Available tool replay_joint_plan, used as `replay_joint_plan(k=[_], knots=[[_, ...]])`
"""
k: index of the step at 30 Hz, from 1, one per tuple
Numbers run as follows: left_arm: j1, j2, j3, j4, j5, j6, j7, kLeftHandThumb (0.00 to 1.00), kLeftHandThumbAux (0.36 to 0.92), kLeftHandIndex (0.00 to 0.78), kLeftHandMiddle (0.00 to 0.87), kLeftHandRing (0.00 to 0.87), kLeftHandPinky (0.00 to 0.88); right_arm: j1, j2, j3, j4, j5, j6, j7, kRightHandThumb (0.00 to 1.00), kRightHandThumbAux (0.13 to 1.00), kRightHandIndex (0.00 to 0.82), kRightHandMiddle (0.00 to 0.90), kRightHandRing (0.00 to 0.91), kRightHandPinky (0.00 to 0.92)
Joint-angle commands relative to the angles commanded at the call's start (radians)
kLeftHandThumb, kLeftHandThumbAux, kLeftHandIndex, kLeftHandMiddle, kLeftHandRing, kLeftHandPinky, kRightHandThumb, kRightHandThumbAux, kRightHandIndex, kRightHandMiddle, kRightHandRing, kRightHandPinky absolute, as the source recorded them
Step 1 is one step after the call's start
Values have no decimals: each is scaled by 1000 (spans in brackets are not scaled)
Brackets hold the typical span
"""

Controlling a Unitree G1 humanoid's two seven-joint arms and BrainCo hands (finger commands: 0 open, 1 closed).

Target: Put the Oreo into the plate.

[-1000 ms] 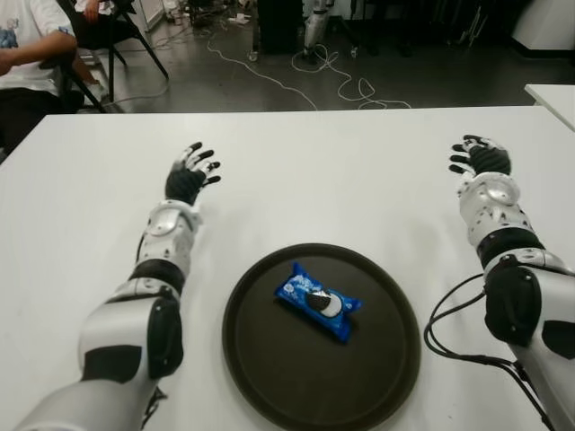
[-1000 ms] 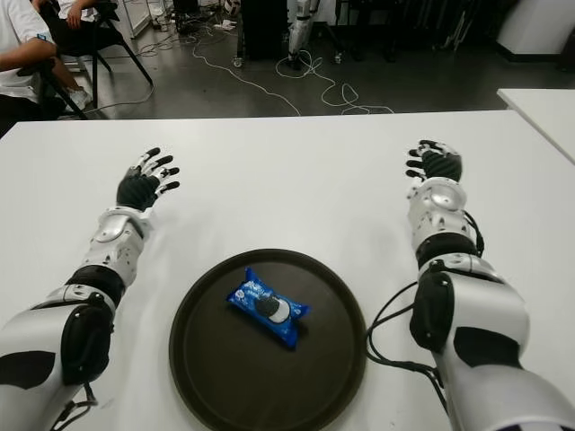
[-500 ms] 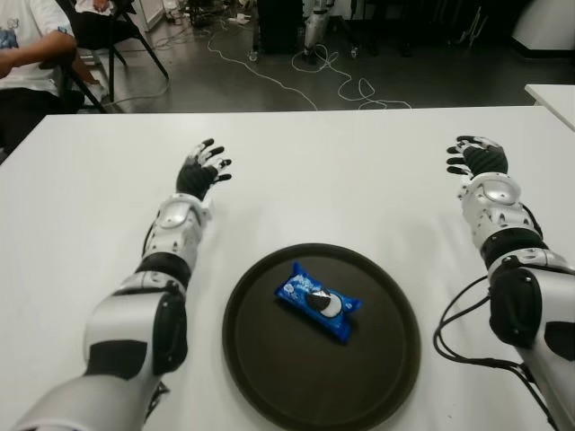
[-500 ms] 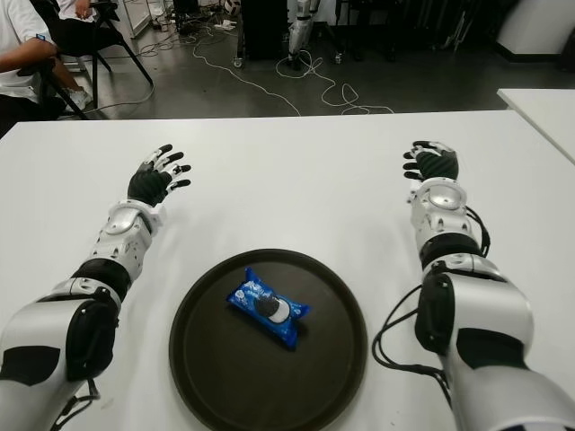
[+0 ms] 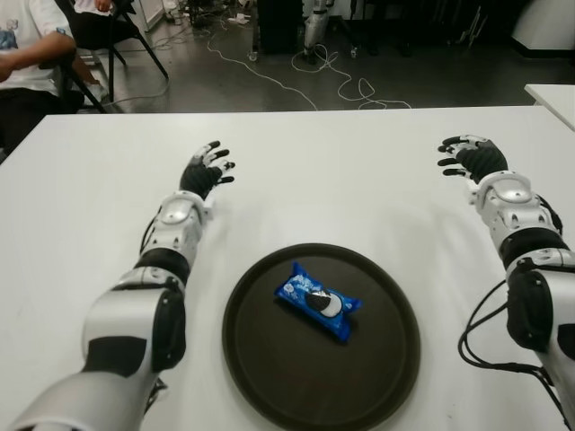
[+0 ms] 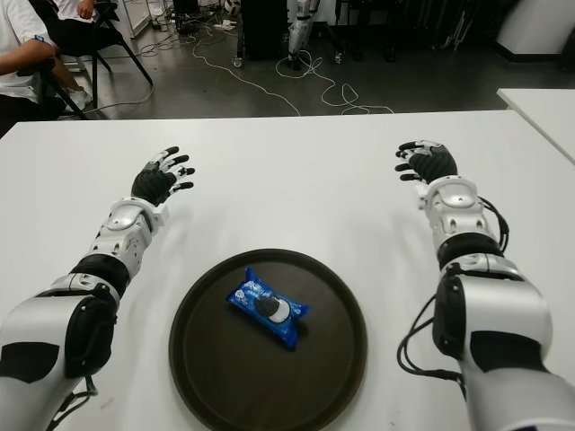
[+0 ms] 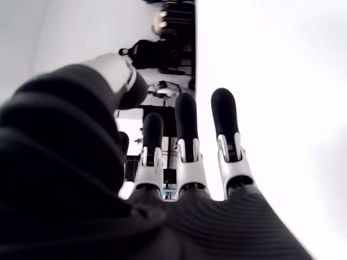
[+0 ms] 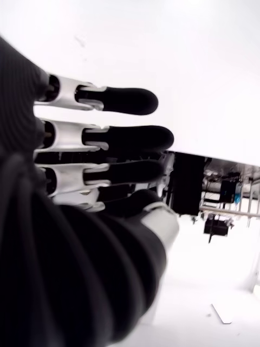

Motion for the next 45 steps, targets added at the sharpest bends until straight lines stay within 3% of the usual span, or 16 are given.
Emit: replay_joint_plan(k=[12, 17, 27, 37, 45], knots=[[6, 6, 5, 9, 4, 10, -20, 65, 791, 124, 177, 218, 290, 10, 8, -8, 4, -4, -1, -8, 682, 725, 408, 379, 421, 434], [6, 5, 8, 11, 4, 4, -15, 58, 783, 132, 191, 217, 270, 14, 15, -18, 4, 1, -5, -18, 686, 725, 412, 458, 488, 493], [8, 4, 31, 10, -9, -9, -20, 68, 766, 144, 216, 230, 277, 13, 41, -35, 3, 6, -20, -29, 688, 724, 417, 529, 536, 533], [13, 3, 34, 8, 1, -24, -3, 100, 773, 146, 218, 225, 265, 24, 88, -18, -7, -5, -72, -32, 689, 725, 416, 522, 536, 539], [16, 3, 53, 7, -14, -24, 1, 80, 787, 145, 207, 225, 274, 21, 149, 7, -14, -19, -109, -42, 689, 727, 413, 492, 514, 504]])
